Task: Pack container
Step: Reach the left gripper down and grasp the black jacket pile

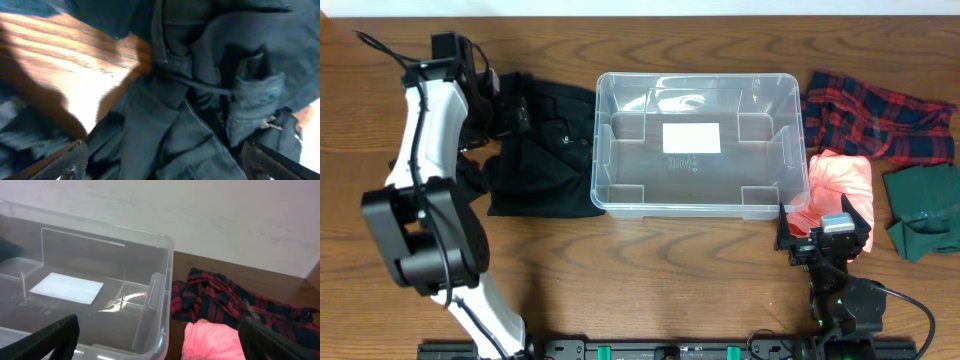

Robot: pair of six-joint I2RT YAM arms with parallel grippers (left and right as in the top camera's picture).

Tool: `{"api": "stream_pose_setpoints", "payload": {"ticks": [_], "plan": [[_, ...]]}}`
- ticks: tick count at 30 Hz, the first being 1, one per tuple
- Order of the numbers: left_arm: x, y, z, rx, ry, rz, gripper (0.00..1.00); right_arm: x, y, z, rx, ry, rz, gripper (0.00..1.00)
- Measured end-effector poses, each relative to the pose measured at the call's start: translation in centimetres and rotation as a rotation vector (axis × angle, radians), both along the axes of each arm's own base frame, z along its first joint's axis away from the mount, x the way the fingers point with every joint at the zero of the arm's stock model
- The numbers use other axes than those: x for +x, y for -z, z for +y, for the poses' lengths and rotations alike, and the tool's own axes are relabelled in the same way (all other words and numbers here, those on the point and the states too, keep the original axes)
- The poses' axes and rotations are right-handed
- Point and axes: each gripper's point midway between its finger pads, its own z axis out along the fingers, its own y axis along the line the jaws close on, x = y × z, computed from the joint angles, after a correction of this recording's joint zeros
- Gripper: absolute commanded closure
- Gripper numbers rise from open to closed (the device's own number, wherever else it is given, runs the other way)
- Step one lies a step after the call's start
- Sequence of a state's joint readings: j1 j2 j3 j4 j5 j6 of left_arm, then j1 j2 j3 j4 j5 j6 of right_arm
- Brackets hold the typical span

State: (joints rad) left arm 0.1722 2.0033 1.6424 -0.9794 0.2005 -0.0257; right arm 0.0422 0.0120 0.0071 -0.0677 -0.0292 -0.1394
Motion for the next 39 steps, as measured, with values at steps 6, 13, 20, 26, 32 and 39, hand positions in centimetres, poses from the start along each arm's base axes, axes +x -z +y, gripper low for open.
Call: {"api": "stream_pose_setpoints", "payload": {"ticks": [6,13,20,26,32,39], "plan": [[0.1,3.4,-0.2,-0.022,0.001,0.062,0.02,0.0,0.0,0.0,0.0,0.0,0.0,0.01],[-0.1,6.9,-0.3,-0.04,0.009,0.131,0.02,0.0,0.0,0.0,0.0,0.0,0.0,0.01],[-0.2,7.5,-0.6,-0.073,0.004,0.141,0.28,0.0,0.0,0.0,0.0,0.0,0.0,0.01],[-0.2,7.4,-1.4,-0.096,0.025,0.142,0.73,0.0,0.0,0.0,0.0,0.0,0.0,0.01],[-0.5,7.1,-1.5,-0.104,0.036,0.155,0.94,0.0,0.0,0.0,0.0,0.0,0.0,0.01],[-1.6,5.8,-1.6,-0.106,0.03,0.208,0.94,0.0,0.0,0.0,0.0,0.0,0.0,0.01]]}}
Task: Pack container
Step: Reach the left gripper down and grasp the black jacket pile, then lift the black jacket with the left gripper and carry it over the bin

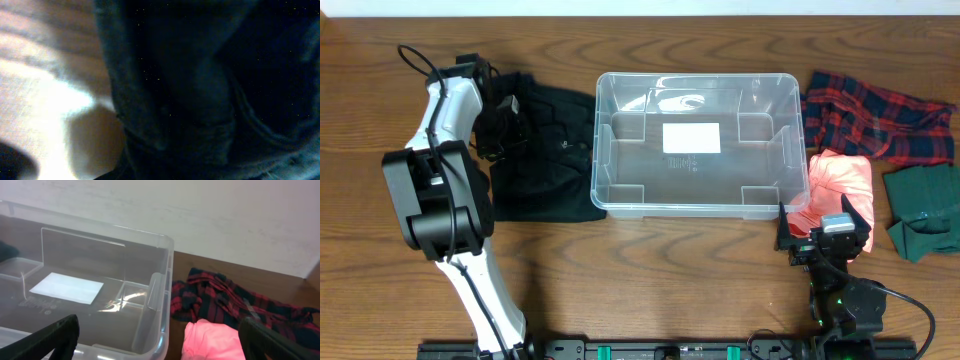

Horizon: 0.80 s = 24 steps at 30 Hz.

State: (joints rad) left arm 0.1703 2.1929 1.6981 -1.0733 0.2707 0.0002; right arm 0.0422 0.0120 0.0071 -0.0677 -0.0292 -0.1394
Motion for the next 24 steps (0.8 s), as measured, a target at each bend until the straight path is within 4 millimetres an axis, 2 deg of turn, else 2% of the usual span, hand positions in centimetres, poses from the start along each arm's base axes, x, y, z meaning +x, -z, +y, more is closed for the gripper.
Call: {"api": "stream_pose_setpoints", "payload": {"ticks": [3,5,7,10,14,19,24], "plan": [[0.3,-1.7,0.2,0.017,-0.001,-0.035,0.94,0.0,0.0,0.0,0.0,0.0,0.0,0.01],[0.7,-3.6,0.4,0.032,-0.004,-0.085,0.94,0.0,0.0,0.0,0.0,0.0,0.0,0.01],[1.1,-6.3,0.6,0.051,-0.01,-0.158,0.94,0.0,0.0,0.0,0.0,0.0,0.0,0.01],[1.5,-11.3,0.8,0.083,-0.027,-0.287,0.94,0.0,0.0,0.0,0.0,0.0,0.0,0.01],[1.0,-17.3,1.0,0.107,-0.061,-0.44,0.95,0.0,0.0,0.0,0.0,0.0,0.0,0.01],[0.3,-22.6,0.7,0.109,-0.129,-0.588,0.94,0.0,0.0,0.0,0.0,0.0,0.0,0.01],[0.0,-27.0,-1.5,0.035,-0.135,-0.725,0.94,0.0,0.0,0.0,0.0,0.0,0.0,0.01]]}}
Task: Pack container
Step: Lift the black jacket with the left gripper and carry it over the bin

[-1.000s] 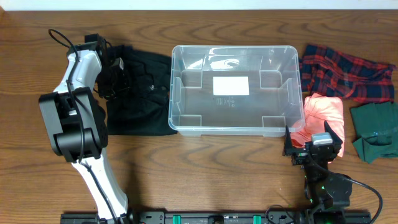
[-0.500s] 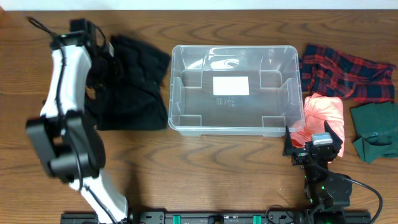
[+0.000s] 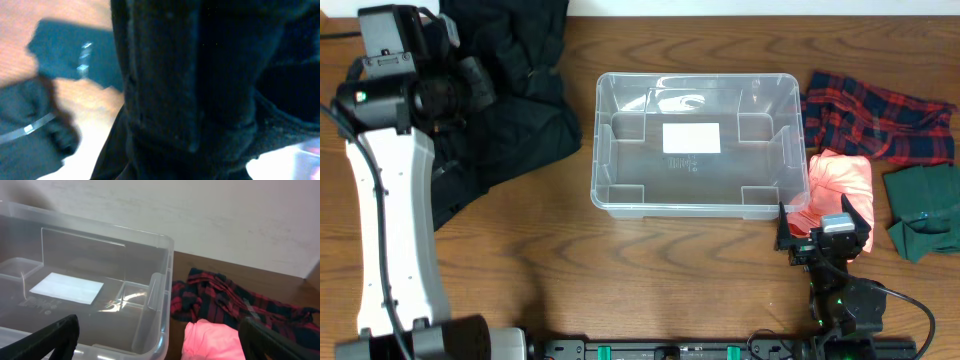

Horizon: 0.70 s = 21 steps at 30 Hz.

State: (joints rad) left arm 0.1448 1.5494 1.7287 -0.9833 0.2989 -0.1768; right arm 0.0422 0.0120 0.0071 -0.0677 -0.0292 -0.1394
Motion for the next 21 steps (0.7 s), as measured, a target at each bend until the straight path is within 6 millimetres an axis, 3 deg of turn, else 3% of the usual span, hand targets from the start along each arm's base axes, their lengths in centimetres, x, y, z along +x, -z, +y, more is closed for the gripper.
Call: {"api": "stream_pose_setpoints", "payload": {"ticks": [6,21], "plan": [[-0.8,-2.8,-5.2,-0.118,0.104,-0.072,0.94,0.0,0.0,0.0,0.0,0.0,0.0,0.01],[-1.2,-2.3,-17.0,-0.263,0.294,-0.027,0.94,0.0,0.0,0.0,0.0,0.0,0.0,0.01]]}}
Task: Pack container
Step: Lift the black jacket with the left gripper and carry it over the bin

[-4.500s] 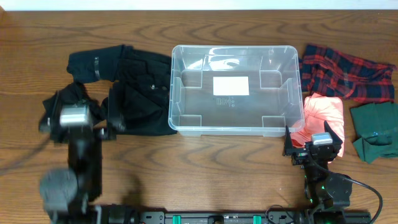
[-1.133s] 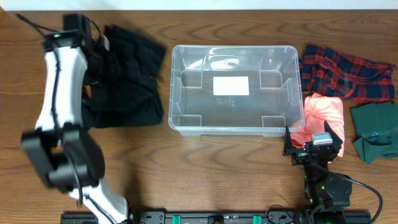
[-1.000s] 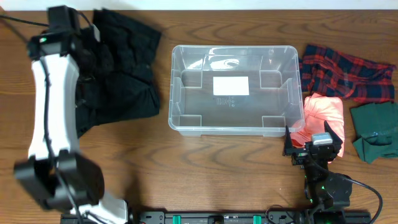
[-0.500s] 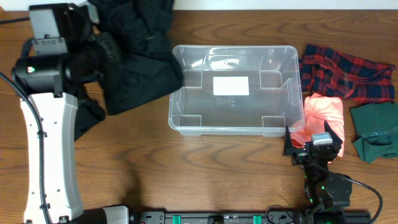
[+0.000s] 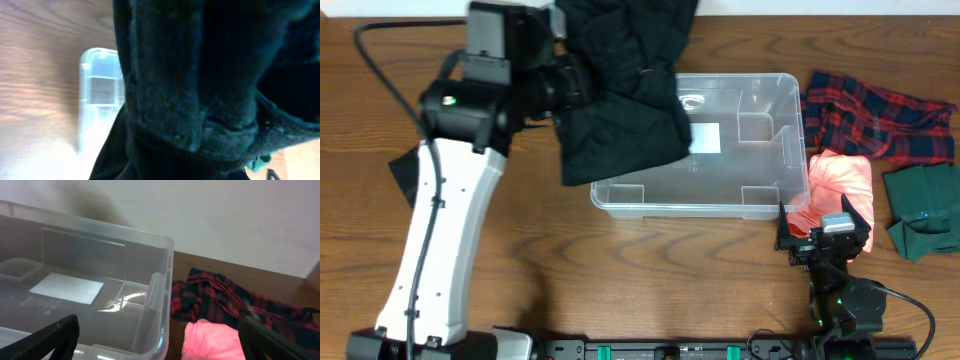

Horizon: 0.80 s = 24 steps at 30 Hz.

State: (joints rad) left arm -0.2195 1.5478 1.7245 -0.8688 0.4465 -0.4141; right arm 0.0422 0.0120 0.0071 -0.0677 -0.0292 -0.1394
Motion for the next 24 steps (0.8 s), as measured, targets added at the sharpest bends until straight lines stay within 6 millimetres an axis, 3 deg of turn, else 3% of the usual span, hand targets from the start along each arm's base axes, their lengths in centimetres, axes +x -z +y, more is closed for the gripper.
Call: {"api": "stream_pose_setpoints", "payload": {"ticks": [6,16,24], "plan": [[1.0,2.2,-3.9,-0.032,0.042,0.052,0.94,0.0,0.0,0.0,0.0,0.0,0.0,0.01],[1.4,9.6,-6.8,-0.004,0.053,0.265,0.94,0.0,0.0,0.0,0.0,0.0,0.0,0.01],[0.6,10.9,-8.7,0.009,0.089,0.3,0.94,0.0,0.0,0.0,0.0,0.0,0.0,0.01]]}}
